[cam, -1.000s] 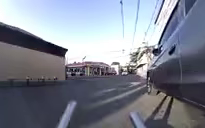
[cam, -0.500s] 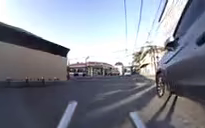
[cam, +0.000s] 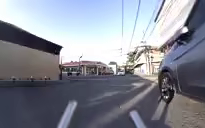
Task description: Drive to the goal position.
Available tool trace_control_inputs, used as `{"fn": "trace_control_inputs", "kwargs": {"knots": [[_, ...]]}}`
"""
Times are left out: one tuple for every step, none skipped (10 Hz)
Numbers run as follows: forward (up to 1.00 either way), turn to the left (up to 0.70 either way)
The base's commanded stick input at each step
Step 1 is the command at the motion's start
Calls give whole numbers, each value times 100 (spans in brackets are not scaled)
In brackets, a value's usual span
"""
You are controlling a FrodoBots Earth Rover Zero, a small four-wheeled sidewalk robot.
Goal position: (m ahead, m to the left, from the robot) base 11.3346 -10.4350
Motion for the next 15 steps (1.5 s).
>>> {"fn": "trace_control_inputs", "kwargs": {"knots": [[85,-34],[85,-34],[85,-34],[85,-22],[85,0],[85,0],[85,0],[85,0],[85,0],[85,0],[85,0],[85,0],[85,0],[85,0],[85,0]]}}
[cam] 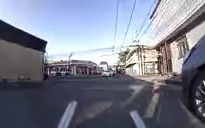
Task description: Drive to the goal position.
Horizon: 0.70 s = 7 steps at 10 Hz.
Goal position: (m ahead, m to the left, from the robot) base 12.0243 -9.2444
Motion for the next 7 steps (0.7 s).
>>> {"fn": "trace_control_inputs", "kwargs": {"knots": [[85,0],[85,0],[85,-7],[85,-33],[85,-34],[85,-34],[85,-34]]}}
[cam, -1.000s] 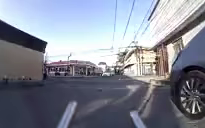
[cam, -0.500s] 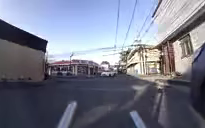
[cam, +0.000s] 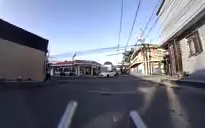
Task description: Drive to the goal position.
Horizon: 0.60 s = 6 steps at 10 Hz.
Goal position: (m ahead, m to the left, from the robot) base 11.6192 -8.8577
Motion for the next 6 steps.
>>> {"fn": "trace_control_inputs", "kwargs": {"knots": [[85,-34],[85,-34],[85,-34],[85,-34],[85,-34],[85,-34]]}}
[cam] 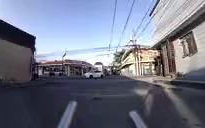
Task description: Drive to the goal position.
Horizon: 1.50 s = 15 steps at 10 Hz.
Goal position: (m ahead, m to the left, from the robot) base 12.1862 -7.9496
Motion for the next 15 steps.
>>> {"fn": "trace_control_inputs", "kwargs": {"knots": [[85,-34],[85,-34],[85,-34],[85,-34],[85,-34],[85,-34],[85,-34],[85,-34],[85,-12],[85,0],[85,0],[85,0],[85,0],[85,0],[85,0]]}}
